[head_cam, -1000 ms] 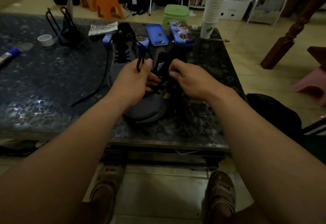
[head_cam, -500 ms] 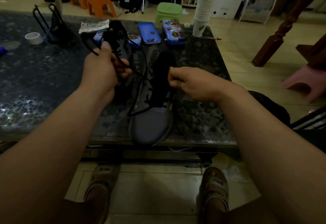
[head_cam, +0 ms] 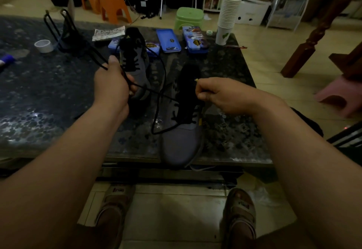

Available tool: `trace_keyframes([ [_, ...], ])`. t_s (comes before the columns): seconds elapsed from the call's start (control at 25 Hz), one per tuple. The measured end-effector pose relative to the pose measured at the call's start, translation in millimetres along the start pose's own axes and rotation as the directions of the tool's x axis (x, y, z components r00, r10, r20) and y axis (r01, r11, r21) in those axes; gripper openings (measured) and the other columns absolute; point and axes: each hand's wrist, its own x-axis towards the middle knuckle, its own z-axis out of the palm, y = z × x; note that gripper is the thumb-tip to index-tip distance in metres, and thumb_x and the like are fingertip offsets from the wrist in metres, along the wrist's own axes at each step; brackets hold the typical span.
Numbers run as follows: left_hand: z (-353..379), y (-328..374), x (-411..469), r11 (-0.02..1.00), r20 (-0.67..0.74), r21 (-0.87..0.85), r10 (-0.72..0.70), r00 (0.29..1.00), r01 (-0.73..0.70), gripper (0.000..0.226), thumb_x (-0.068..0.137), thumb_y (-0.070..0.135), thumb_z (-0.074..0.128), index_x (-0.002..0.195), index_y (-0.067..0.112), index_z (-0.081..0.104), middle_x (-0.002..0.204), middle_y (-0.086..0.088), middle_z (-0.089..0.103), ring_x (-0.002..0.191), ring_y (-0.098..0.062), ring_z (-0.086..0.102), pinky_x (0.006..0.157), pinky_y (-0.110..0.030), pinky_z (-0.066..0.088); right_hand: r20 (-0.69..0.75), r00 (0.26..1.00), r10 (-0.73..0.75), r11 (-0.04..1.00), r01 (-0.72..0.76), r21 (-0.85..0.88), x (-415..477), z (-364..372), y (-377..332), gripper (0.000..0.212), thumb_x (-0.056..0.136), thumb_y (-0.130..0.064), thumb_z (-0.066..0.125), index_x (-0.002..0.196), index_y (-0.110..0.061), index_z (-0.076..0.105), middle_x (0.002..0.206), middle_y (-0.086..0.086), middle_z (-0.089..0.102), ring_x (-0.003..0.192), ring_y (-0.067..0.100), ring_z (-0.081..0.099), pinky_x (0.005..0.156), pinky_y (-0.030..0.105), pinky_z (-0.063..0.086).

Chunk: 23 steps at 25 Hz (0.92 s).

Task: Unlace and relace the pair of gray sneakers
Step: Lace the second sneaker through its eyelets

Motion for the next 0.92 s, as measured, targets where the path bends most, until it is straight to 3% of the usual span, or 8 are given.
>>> trace_keyframes([
  [0.16,-5,4,-4,0.995,0.126,0.1,-0.027,0.992,0.014,0.036,0.112,0.036,0.042,0.082,0.015,0.047,0.063,-0.004,0.06,0.043,-0.015,0.044,0.039,-0.02,0.031,-0.049,0.998,0.035,0.999,-0.034,0.026,-4,2,-2,0.007,0.104,-0.026,0.058,0.101,-0.029,0.063,0.096,-0.009,0.059,0.089,0.007,0.056,0.075,0.027,0.042],
  [0.32,-9,14,-24,0.963,0.367,0.248,0.006,0.93,-0.104,0.036,0.11,0.033,0.049,0.08,0.012,0.051,0.064,-0.006,0.05,0.042,-0.011,0.038,0.041,-0.021,0.032,-0.408,0.912,0.047,0.993,0.004,0.121,-3,7,-44,0.03,0.098,-0.031,0.065,0.127,-0.03,0.059,0.106,-0.009,0.06,0.094,0.007,0.058,0.08,0.026,0.048],
  [0.44,-5,26,-51,0.876,0.608,0.366,0.032,0.794,-0.315,0.036,0.109,0.03,0.05,0.084,0.007,0.061,0.054,0.006,0.048,0.044,-0.006,0.04,0.046,-0.019,0.033,-0.219,0.975,0.027,0.874,0.083,0.48,2,18,-79,0.069,0.088,-0.017,0.07,0.149,-0.029,0.041,0.126,-0.006,0.065,0.111,0.008,0.065,0.098,0.025,0.053],
  [0.52,-2,33,-63,0.804,0.656,0.406,0.075,0.751,-0.434,0.032,0.109,0.027,0.05,0.082,0.015,0.065,0.05,0.015,0.055,0.047,0.002,0.048,0.05,-0.015,0.037,-0.135,0.991,0.025,0.764,0.068,0.641,-1,18,-80,0.06,0.085,-0.011,0.067,0.142,-0.017,0.052,0.122,0.004,0.072,0.112,0.017,0.07,0.104,0.043,0.054],
  [0.6,-2,38,-69,0.777,0.673,0.368,0.157,0.723,-0.511,0.027,0.108,0.026,0.052,0.087,0.022,0.069,0.06,0.023,0.063,0.057,0.009,0.055,0.058,-0.012,0.04,-0.152,0.988,0.037,0.737,0.076,0.672,-15,10,-79,0.049,0.09,-0.005,0.062,0.138,-0.014,0.058,0.122,0.006,0.073,0.112,0.014,0.07,0.105,0.04,0.053],
  [0.72,5,37,-75,0.727,0.729,0.33,0.208,0.652,-0.602,0.025,0.108,0.03,0.053,0.098,0.025,0.075,0.076,0.02,0.07,0.072,0.006,0.061,0.068,-0.02,0.045,-0.125,0.988,0.086,0.629,0.043,0.776,-41,4,-70,0.066,0.095,-0.003,0.056,0.154,-0.028,0.04,0.133,0.004,0.064,0.115,0.014,0.069,0.104,0.04,0.052],
  [0.84,21,29,-85,0.641,0.769,0.447,0.081,0.634,-0.624,0.029,0.107,0.034,0.053,0.094,0.017,0.073,0.064,0.009,0.064,0.059,-0.008,0.058,0.061,-0.036,0.046,-0.254,0.967,0.013,0.804,0.14,0.578,-64,2,-61,0.072,0.096,-0.008,0.063,0.155,-0.041,0.038,0.145,-0.005,0.05,0.13,0.005,0.054,0.106,0.032,0.05],
  [0.92,29,24,-94,0.603,0.783,0.504,-0.017,0.622,-0.619,0.034,0.105,0.031,0.055,0.076,0.016,0.066,0.059,0.001,0.063,0.056,-0.015,0.06,0.058,-0.038,0.048,-0.363,0.931,-0.039,0.852,0.221,0.475,-73,4,-57,0.04,0.101,-0.015,0.065,0.14,-0.023,0.061,0.134,0.001,0.063,0.124,0.011,0.06,0.103,0.032,0.052],
])
